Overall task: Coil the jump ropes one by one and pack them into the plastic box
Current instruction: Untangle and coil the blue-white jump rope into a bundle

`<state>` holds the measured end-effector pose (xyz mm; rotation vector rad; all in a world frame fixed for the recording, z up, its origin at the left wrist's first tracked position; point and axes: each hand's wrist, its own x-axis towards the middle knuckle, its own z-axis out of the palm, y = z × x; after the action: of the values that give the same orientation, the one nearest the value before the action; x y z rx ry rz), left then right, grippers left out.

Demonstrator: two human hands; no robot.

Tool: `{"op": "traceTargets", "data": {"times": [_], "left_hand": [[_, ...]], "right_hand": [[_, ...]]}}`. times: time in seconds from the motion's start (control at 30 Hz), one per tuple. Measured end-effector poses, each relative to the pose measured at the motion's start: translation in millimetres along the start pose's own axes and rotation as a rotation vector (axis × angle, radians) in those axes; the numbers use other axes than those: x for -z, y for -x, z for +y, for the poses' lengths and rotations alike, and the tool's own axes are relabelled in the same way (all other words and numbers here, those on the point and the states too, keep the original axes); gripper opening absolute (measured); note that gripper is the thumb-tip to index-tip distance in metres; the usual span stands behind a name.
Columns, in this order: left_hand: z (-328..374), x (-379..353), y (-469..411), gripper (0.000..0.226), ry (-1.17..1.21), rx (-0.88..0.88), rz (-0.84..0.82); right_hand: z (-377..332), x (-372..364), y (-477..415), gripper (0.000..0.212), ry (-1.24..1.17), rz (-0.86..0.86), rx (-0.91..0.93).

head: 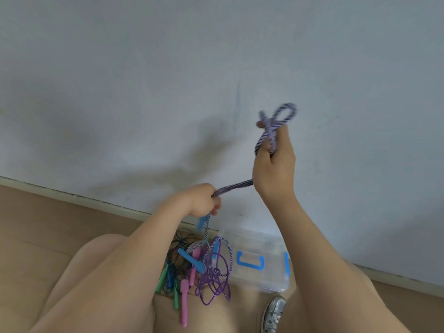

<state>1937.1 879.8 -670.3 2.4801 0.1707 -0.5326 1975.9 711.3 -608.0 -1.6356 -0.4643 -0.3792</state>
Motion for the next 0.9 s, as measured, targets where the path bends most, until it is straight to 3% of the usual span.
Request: {"op": "traceTargets", "data": {"times": [0.03,0.1,0.23,0.37,0.47,0.6,0.63,0.77,0.83,0.9], "left_hand": [[2.2,1.9,1.0,0.030,0.100,-0.001,0.057],[5.5,6.2,2.8,0.028,0.284,-0.034,0.171],[12.7,16.5,7.6,0.022,0.691,-0.129,0.278],[18.2,25.8,17.2,0.027,1.058,-0.227,0.081],[24.1,26.4,23.5,0.020,1.181,-0.365,-0.041],[26.3,31.4,26.4,0.028,1.319,-0.457,0.022],[25.5,33.6,25.9,0.030,1.339,-0.450,0.062],[21.2,31.9,16.8,0.038,1.316,-0.233,0.312],[13.5,20.2,7.2,0.054,1.173,-0.057,0.239],[8.1,7.9,6.3,0.058,0.855,0.089,0.043]], "right_hand": [[3.1,2.9,1.3,0.031,0.183,-0.076,0.034],[5.4,5.3,6.4,0.032,0.427,-0.241,-0.071],[8.3,5.5,9.7,0.063,0.466,-0.517,-0.359],[27.9,-2.2,12.9,0.092,0.415,-0.815,-0.413],[46.5,-6.4,19.1,0.102,0.439,-0.738,-0.504],[32.0,-10.5,20.9,0.032,0.278,-0.667,-0.465],[29.4,-11.4,21.6,0.024,0.207,-0.635,-0.490],[26.9,-16.8,26.1,0.027,0.000,-0.442,-0.616],[25.8,-19.2,23.1,0.036,-0.036,-0.281,-0.598],[17.6,-19.1,18.6,0.038,-0.129,-0.138,-0.600]]}}
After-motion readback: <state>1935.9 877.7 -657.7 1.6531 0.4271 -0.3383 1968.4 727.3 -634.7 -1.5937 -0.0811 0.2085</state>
